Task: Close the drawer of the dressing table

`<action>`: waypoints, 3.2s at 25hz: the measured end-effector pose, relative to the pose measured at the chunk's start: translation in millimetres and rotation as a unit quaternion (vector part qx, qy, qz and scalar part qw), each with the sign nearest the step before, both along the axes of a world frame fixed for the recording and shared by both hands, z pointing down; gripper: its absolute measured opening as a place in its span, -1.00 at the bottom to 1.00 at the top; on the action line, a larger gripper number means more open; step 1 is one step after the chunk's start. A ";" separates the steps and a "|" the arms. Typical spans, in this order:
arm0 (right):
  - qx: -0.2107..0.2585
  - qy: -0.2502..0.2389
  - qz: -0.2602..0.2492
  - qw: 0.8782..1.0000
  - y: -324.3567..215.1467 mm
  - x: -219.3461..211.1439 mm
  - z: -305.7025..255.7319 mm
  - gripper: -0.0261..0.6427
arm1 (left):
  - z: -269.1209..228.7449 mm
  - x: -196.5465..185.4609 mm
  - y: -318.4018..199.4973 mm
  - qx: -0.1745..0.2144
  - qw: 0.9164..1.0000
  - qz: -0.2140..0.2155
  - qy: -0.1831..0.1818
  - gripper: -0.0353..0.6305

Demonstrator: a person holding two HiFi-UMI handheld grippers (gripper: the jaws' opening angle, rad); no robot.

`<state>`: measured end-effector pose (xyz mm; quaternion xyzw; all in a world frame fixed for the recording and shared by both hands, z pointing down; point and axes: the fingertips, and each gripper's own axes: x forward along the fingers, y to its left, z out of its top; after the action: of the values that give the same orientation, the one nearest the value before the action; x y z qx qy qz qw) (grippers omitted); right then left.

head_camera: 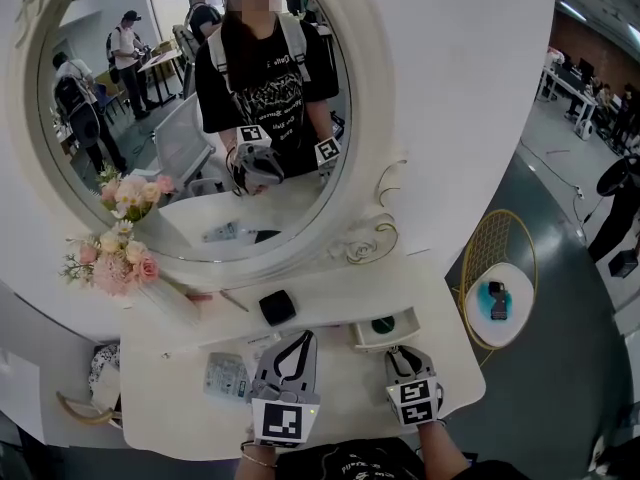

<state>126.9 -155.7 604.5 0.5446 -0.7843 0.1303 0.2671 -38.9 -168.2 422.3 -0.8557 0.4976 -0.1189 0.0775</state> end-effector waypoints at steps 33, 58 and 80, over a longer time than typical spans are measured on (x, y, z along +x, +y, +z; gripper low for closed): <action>0.008 -0.002 0.003 1.000 -8.0 -0.7 3.6 -0.61 | 2.1 -3.5 -2.7 -0.004 1.000 -0.012 0.002 -0.84; 0.002 -0.005 0.004 1.000 -13.5 -2.5 2.5 -0.61 | 6.1 -7.7 -3.1 -0.009 1.000 -0.017 -0.002 -0.84; 0.005 -0.003 0.003 1.000 -20.5 -3.3 1.6 -0.61 | 10.1 -12.7 -5.5 -0.018 1.000 -0.022 -0.007 -0.84</action>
<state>123.6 -176.2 606.1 0.5478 -0.7841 0.1293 0.2613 -51.6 -173.6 432.5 -0.8449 0.5136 -0.1357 0.0627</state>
